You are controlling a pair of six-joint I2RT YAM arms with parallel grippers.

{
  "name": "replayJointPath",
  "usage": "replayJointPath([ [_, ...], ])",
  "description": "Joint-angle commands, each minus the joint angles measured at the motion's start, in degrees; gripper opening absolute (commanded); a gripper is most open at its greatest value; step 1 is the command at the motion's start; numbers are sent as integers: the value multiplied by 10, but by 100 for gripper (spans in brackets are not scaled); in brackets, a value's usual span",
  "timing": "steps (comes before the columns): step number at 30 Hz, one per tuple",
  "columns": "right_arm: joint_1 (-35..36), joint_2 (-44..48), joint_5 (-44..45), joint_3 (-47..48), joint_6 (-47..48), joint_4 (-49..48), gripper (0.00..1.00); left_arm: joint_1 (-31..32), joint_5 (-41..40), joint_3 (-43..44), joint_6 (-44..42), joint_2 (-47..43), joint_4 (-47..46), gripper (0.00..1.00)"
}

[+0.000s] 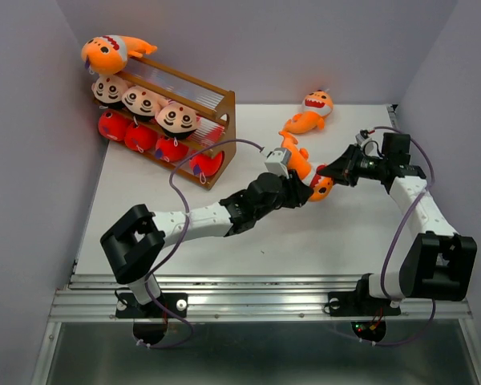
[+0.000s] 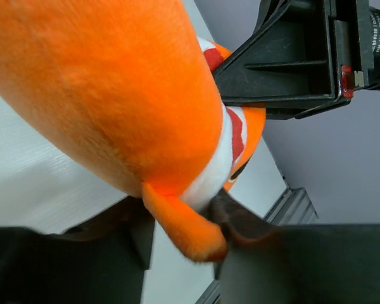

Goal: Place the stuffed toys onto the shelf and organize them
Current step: Pass the stuffed toy from the right arm to the left, then pass the stuffed toy from the left arm to the right

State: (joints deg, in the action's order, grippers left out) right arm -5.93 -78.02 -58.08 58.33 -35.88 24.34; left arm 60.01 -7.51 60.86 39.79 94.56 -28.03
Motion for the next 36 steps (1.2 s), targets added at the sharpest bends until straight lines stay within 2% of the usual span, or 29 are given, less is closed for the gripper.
replayJointPath([
  [1, 7, 43, -65, -1, 8, -16, 4, 3, 15, 20, -45, -17, -52, 17],
  [5, 7, 50, -74, -1, 59, -1, 14, -2, 24, -14, -72, -39, -64, 0],
  [8, 7, 53, -100, 13, 160, 39, 28, -9, 53, -39, -95, -66, -82, 0],
  [9, 7, 54, -106, 21, 242, 60, 40, -11, 64, -58, -108, -82, -84, 0],
  [10, 7, 54, -111, 29, 293, 85, 47, -14, 71, -70, -116, -91, -88, 0],
  [11, 7, 52, -111, 55, 341, 147, 62, -19, 103, -92, -121, -111, -90, 0],
  [12, 7, 50, -101, 69, 441, 179, 69, -22, 116, -105, -131, -122, -92, 0],
  [13, 7, 44, -94, 85, 495, 252, 76, -24, 148, -118, -136, -133, -92, 0],
  [15, 7, 38, -83, 141, 617, 335, 86, -32, 188, -154, -146, -154, -91, 0],
  [16, 7, 35, -68, 161, 766, 384, 95, -43, 215, -166, -151, -174, -91, 0],
  [17, 7, 35, -57, 178, 826, 459, 99, -47, 266, -176, -163, -183, -85, 0],
  [18, 7, 38, -34, 195, 907, 477, 100, -52, 293, -191, -171, -198, -79, 0],
  [19, 7, 44, -23, 198, 942, 504, 100, -53, 355, -197, -199, -205, -74, 0],
  [21, 7, 57, -22, 199, 1036, 531, 100, -53, 400, -199, -218, -217, -36, 0],
  [24, 17, 68, -60, 190, 1040, 551, 100, -50, 457, -197, -248, -229, 8, 0],
  [26, 60, 74, -72, 175, 1035, 551, 100, -49, 476, -195, -271, -234, 26, 0],
  [29, 107, 64, -91, 166, 997, 548, 100, -49, 485, -175, -293, -224, 51, 0],
  [36, 131, 57, -128, 166, 924, 513, 100, -48, 493, -121, -316, -178, 83, 0],
])
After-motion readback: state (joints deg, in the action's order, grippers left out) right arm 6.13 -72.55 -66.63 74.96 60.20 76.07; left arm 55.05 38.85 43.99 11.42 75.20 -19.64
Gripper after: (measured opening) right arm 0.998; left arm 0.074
